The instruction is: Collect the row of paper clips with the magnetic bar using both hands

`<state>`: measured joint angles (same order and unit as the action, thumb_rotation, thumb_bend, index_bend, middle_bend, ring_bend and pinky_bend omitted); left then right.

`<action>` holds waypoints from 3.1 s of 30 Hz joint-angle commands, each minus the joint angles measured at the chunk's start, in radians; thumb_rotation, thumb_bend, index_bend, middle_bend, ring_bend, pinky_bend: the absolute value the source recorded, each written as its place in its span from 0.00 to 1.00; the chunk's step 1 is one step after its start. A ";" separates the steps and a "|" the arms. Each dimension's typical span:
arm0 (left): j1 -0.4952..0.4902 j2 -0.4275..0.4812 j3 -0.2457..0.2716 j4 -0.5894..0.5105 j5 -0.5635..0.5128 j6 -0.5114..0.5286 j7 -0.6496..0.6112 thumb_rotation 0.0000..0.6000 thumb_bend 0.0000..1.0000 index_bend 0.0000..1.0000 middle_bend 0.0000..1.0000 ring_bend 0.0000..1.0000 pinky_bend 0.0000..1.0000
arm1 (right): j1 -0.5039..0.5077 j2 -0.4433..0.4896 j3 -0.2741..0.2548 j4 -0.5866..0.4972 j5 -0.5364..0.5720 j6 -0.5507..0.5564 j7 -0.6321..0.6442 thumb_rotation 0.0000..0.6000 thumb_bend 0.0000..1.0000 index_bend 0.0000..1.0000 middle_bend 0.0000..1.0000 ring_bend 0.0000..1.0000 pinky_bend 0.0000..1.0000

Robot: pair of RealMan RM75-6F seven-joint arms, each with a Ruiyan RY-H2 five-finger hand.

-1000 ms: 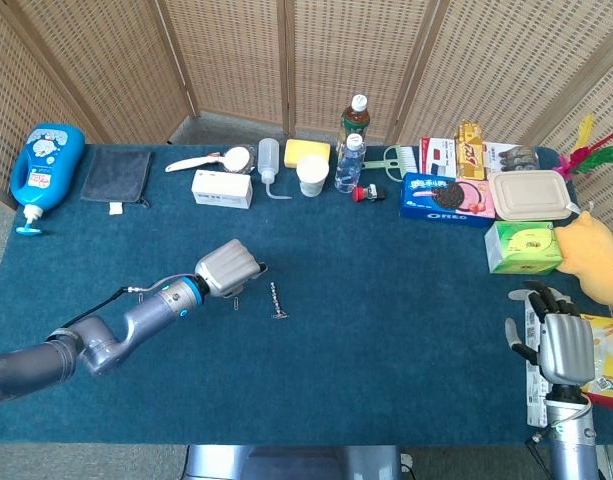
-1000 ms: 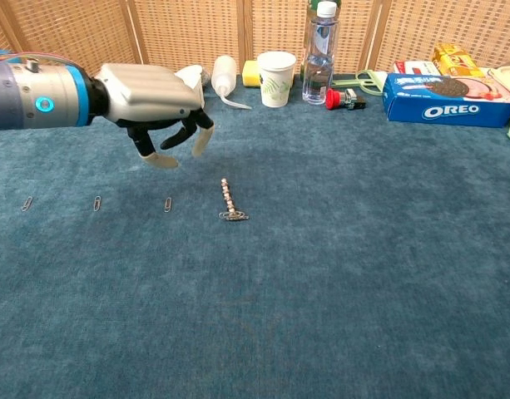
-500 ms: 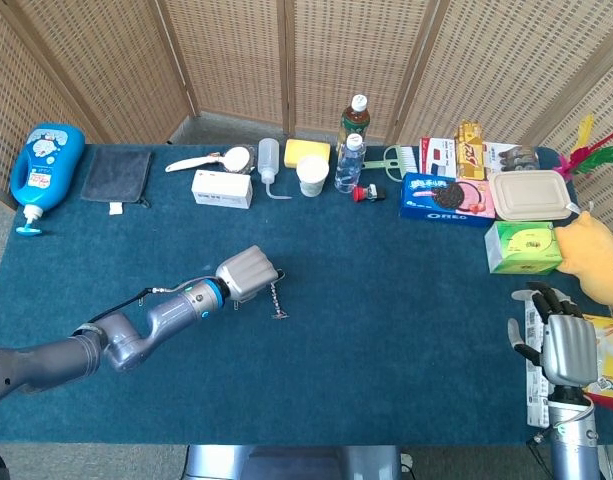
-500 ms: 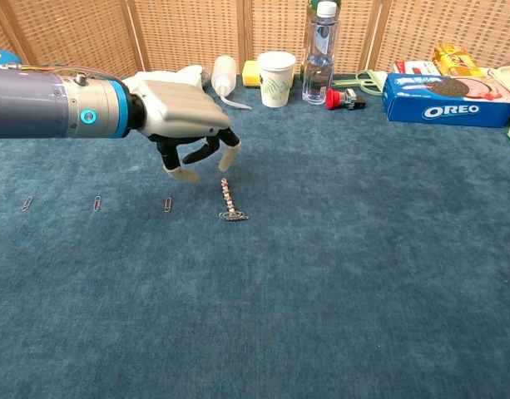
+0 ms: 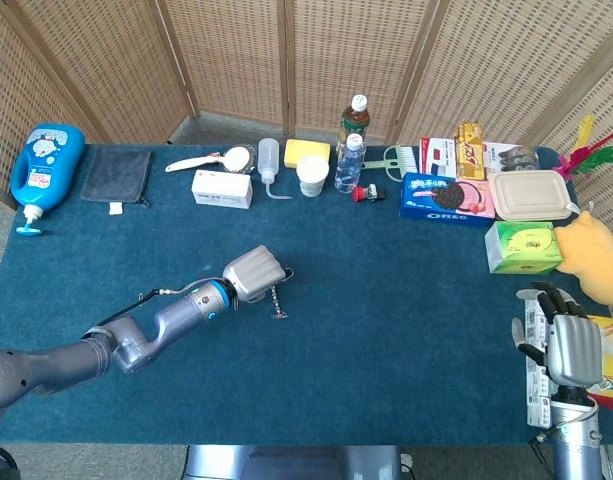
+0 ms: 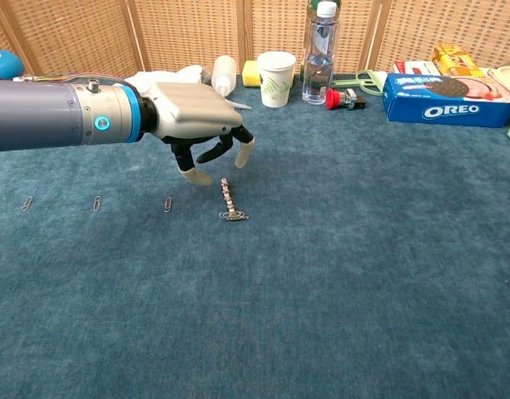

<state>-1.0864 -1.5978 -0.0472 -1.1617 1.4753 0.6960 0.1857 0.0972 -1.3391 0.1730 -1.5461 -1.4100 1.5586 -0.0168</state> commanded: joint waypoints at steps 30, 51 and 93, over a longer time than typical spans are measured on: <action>0.087 -0.062 0.057 0.139 0.141 0.204 -0.151 1.00 0.56 0.43 0.59 0.71 0.78 | -0.004 -0.009 0.001 -0.015 -0.010 0.014 -0.017 1.00 0.42 0.36 0.31 0.26 0.40; 0.057 -0.123 0.045 0.179 0.126 0.132 -0.074 1.00 0.56 0.43 0.58 0.70 0.77 | -0.009 -0.006 0.003 -0.007 -0.003 0.008 0.011 1.00 0.42 0.36 0.31 0.26 0.40; 0.028 -0.161 0.031 0.192 0.091 0.068 -0.030 1.00 0.56 0.42 0.56 0.69 0.75 | -0.019 0.000 0.005 0.004 -0.002 0.009 0.057 1.00 0.42 0.36 0.32 0.27 0.40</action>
<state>-1.0580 -1.7586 -0.0163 -0.9699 1.5659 0.7641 0.1548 0.0784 -1.3393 0.1778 -1.5419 -1.4123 1.5676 0.0400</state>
